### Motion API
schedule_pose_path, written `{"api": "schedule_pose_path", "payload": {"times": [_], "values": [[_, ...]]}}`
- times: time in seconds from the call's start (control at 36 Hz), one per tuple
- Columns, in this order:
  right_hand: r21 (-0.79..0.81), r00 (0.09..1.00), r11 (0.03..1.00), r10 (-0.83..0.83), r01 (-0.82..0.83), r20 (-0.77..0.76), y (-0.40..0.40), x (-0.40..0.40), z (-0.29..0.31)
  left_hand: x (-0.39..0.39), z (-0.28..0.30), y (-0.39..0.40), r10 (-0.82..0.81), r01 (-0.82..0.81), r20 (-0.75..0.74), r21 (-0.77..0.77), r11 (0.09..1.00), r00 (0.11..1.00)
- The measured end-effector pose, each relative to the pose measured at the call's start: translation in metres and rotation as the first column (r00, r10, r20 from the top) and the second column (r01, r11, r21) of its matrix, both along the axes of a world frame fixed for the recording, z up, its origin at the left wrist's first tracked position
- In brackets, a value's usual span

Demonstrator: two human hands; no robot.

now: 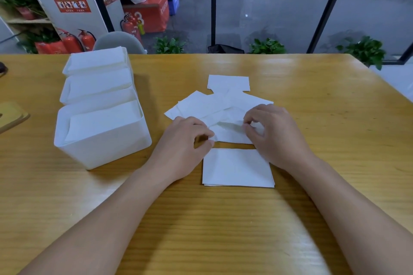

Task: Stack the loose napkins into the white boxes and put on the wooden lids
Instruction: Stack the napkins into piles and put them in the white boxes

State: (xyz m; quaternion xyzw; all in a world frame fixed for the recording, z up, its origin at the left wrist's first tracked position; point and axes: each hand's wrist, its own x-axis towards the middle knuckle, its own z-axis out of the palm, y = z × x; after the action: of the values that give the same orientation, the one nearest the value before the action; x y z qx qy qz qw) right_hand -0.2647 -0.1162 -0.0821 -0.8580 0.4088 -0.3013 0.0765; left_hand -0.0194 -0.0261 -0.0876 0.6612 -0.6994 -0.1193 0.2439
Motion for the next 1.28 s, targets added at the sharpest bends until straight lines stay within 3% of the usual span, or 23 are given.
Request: {"api": "schedule_pose_path", "payload": {"times": [0.19, 0.53, 0.81, 0.97, 1.08, 1.19, 1.28], "values": [[0.271, 0.969, 0.933, 0.208, -0.237, 0.132, 0.023, -0.022, 0.025, -0.013, 0.01, -0.003, 0.034, -0.049, -0.104, -0.151, 0.987, 0.994], [0.268, 0.95, 0.924, 0.214, -0.272, 0.227, 0.023, -0.022, 0.025, -0.02, 0.005, -0.006, -0.045, -0.008, -0.143, -0.351, 0.936, 0.989], [0.095, 0.952, 0.965, 0.219, -0.244, 0.215, 0.031, -0.016, 0.025, -0.028, 0.011, -0.006, -0.034, 0.044, 0.029, -0.512, 0.858, 0.999], [0.116, 0.958, 0.983, 0.11, -0.145, 0.266, 0.032, -0.017, 0.031, -0.023, 0.016, 0.001, -0.063, 0.012, -0.127, -0.368, 0.93, 0.99], [0.192, 0.956, 0.974, 0.065, -0.123, 0.286, 0.03, -0.019, 0.035, -0.014, 0.021, 0.007, -0.068, -0.028, -0.384, -0.238, 0.971, 0.921], [0.415, 0.937, 0.891, 0.032, -0.185, 0.348, 0.027, -0.027, 0.041, 0.0, 0.024, 0.013, -0.073, 0.03, -0.604, -0.081, 0.996, 0.793], [0.562, 0.95, 0.805, 0.004, -0.188, 0.312, 0.024, -0.034, 0.043, 0.007, 0.021, 0.017, -0.037, 0.11, -0.611, 0.083, 0.99, 0.791]]}}
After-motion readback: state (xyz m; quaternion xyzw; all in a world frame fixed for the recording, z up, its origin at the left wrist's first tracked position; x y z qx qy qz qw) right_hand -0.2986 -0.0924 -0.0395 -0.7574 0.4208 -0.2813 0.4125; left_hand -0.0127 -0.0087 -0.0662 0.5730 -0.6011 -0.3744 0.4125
